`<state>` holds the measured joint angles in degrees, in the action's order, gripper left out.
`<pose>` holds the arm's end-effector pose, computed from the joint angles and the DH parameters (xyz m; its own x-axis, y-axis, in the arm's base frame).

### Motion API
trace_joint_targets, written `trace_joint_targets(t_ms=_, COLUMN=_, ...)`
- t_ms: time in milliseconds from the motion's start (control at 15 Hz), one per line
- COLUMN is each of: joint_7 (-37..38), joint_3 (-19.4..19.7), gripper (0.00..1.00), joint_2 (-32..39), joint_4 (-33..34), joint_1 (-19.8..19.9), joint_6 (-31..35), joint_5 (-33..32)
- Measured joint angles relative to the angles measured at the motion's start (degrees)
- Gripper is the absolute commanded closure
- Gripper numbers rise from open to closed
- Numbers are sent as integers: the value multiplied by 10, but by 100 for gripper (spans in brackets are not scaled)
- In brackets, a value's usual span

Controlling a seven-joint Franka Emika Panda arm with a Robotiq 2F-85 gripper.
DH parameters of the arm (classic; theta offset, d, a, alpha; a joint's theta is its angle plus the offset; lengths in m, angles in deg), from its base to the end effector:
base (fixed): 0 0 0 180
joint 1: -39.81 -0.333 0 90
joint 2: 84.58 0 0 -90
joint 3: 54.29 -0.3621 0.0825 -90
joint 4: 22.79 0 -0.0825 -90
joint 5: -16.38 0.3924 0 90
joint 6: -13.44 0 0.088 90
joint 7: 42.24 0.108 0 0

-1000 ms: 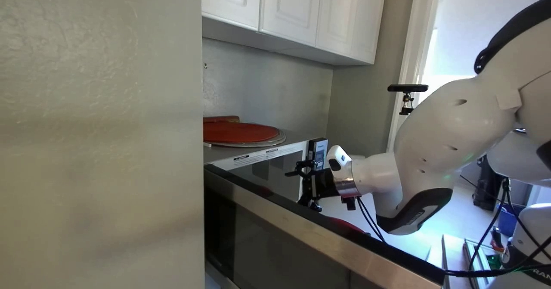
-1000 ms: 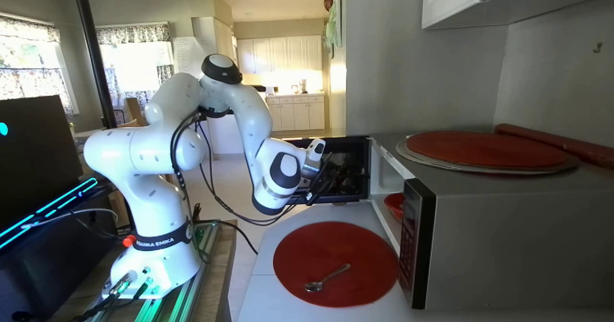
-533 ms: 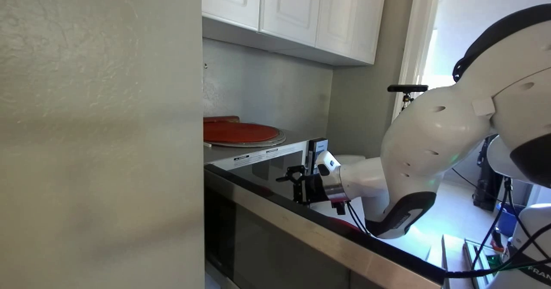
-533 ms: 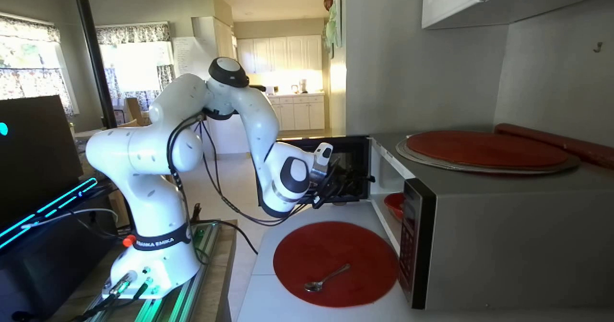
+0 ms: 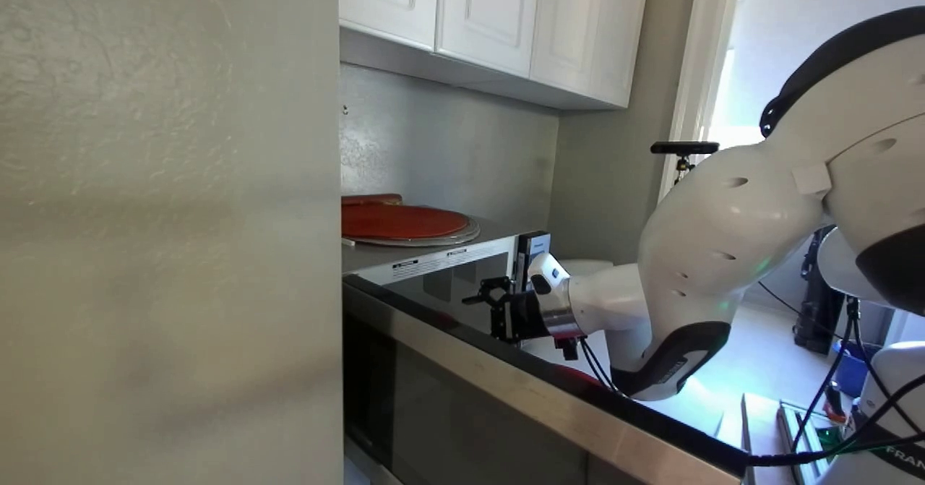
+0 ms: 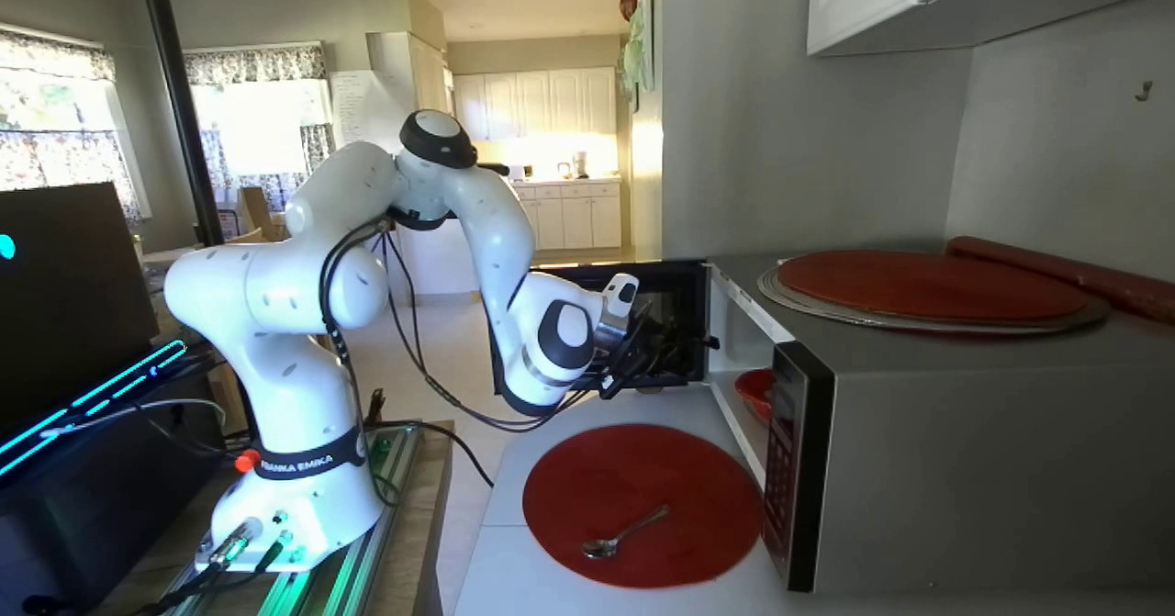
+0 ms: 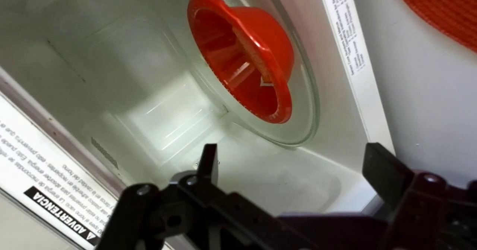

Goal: Remove the orange bowl from the microwave

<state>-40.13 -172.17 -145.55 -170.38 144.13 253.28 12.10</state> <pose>0.4584 0.1475 0.2153 0.1811 0.8469 0.4999 0.4058 -0.5274 0.7465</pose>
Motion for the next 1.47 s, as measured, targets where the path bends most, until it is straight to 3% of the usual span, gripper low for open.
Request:
trace_joint_targets(t_ms=733, joint_7=3, joint_3=-26, gripper=0, joint_2=-11, joint_4=50, joint_1=0, joint_6=-13, joint_5=22)
trace_joint_targets(t_ms=1467, joint_7=6, joint_3=-41, gripper=0, joint_2=-122, joint_4=153, joint_1=31, joint_6=-62, joint_5=109)
